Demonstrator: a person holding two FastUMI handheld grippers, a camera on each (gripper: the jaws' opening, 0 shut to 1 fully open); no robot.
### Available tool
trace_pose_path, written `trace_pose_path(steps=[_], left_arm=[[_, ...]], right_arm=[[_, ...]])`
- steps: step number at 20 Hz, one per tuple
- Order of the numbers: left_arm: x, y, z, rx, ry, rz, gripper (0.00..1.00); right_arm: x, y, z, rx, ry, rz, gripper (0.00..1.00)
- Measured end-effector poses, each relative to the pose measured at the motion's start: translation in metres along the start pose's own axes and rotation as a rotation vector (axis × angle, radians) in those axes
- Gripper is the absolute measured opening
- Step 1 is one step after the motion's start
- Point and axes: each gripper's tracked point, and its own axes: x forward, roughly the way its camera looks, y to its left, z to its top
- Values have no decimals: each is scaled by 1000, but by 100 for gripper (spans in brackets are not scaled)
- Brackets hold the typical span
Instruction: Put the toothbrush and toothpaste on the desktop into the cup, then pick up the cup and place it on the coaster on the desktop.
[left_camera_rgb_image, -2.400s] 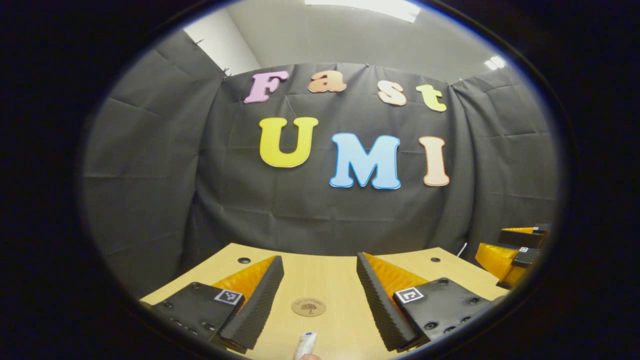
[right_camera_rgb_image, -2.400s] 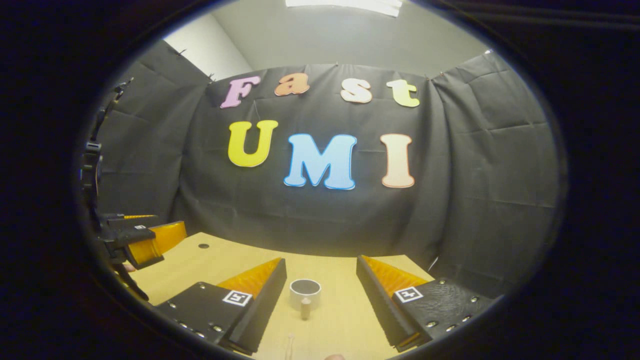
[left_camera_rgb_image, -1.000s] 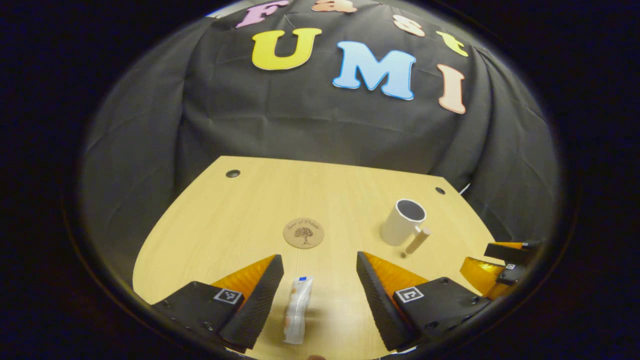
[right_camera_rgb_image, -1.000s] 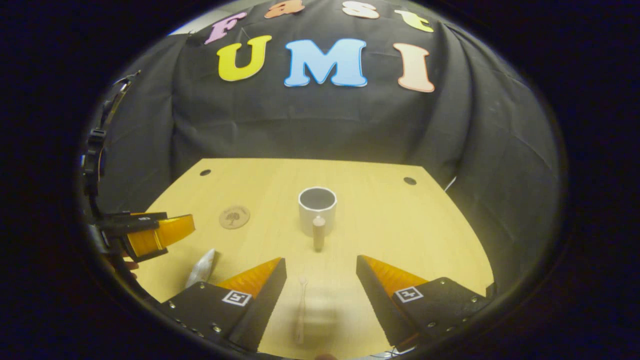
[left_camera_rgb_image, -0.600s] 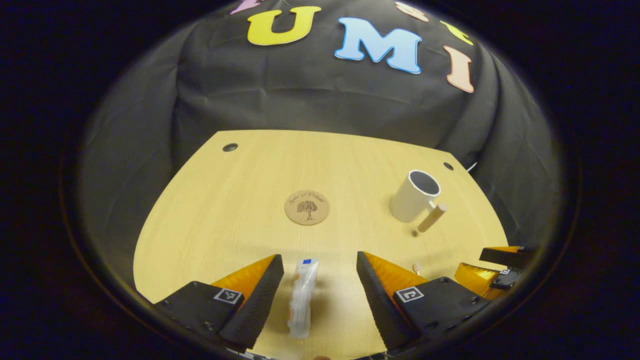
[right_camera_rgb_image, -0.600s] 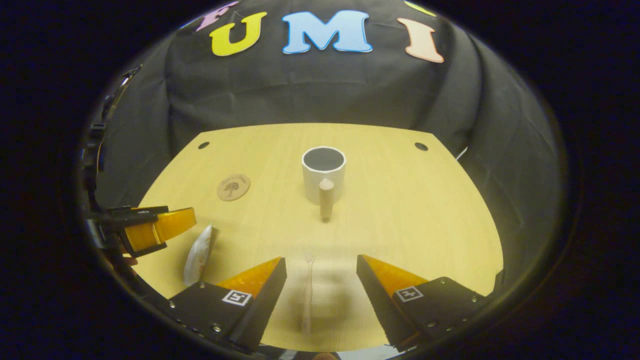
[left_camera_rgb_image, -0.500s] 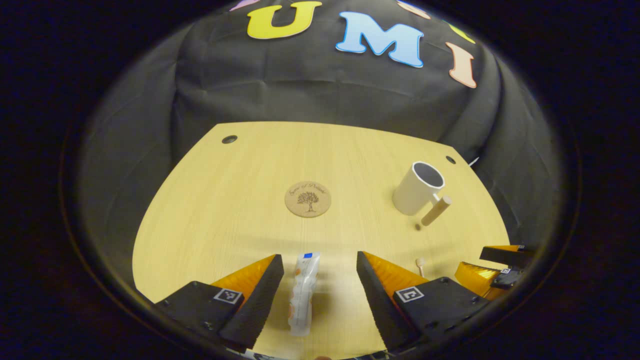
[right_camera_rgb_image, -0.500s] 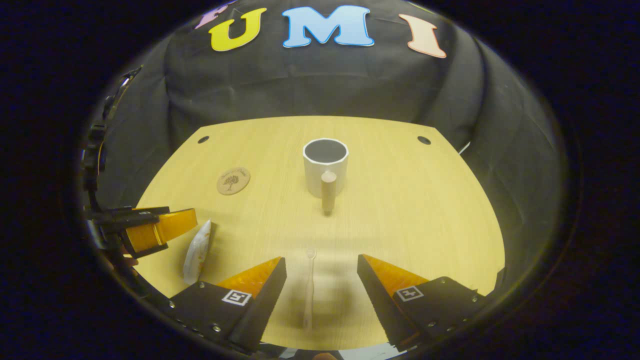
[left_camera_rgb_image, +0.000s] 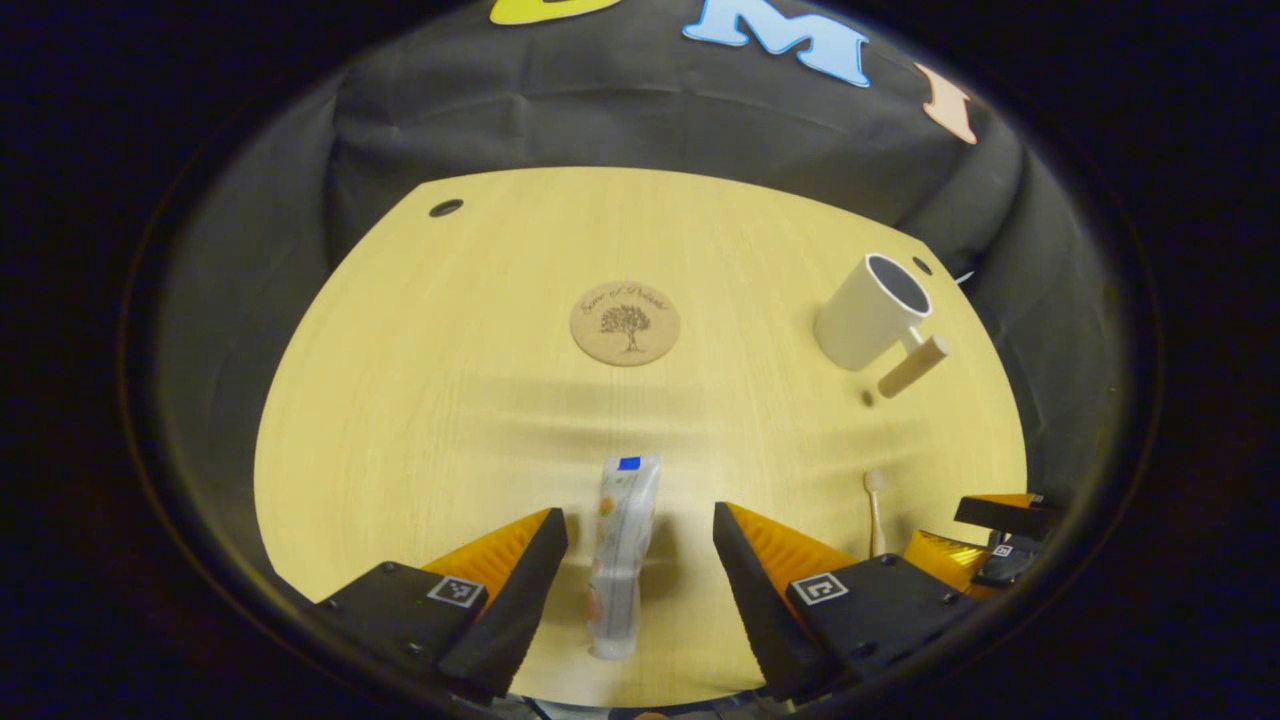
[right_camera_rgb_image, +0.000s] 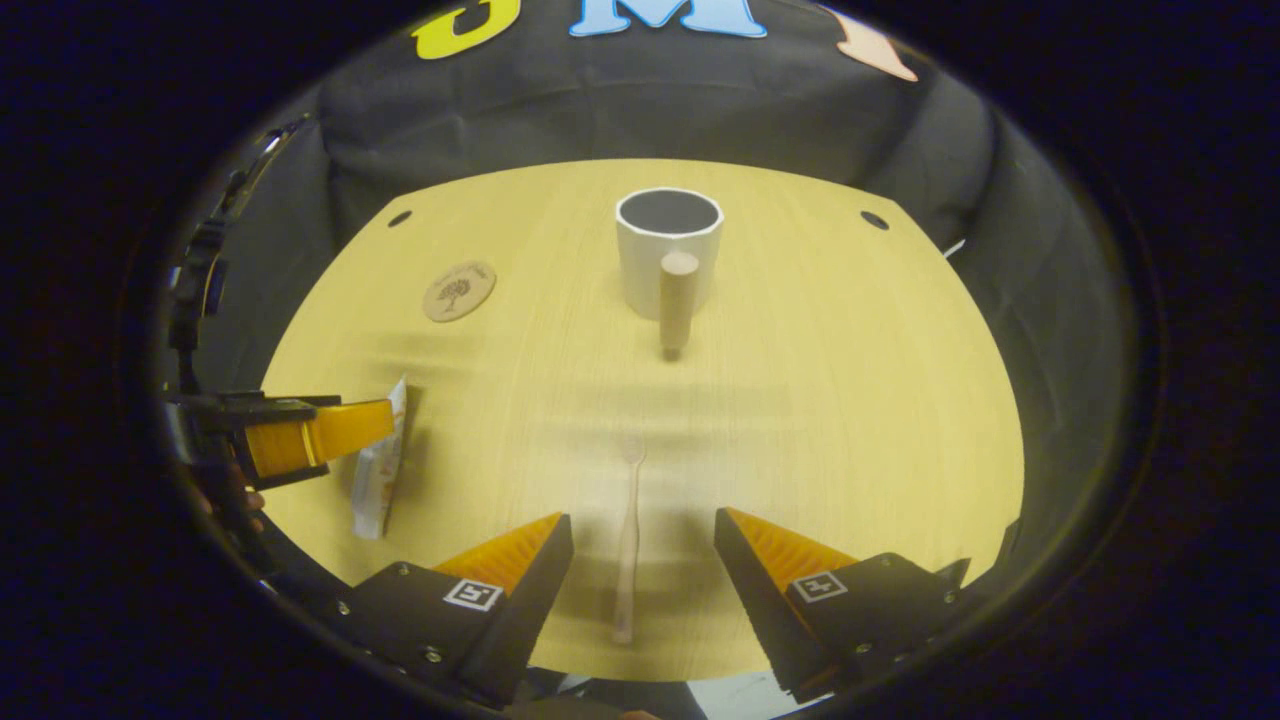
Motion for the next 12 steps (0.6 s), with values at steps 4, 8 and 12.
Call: trace_pose_path(steps=[4, 8, 12], left_arm=[[12, 4, -8, 2, 68, -7, 95], [21, 5, -19, 1, 128, -8, 95], [27, 7, -28, 5, 175, -10, 95]], right_arm=[[14, 6, -11, 6, 72, 20, 89], [28, 11, -21, 3, 143, 33, 89], [37, 15, -32, 0, 207, 49, 89]])
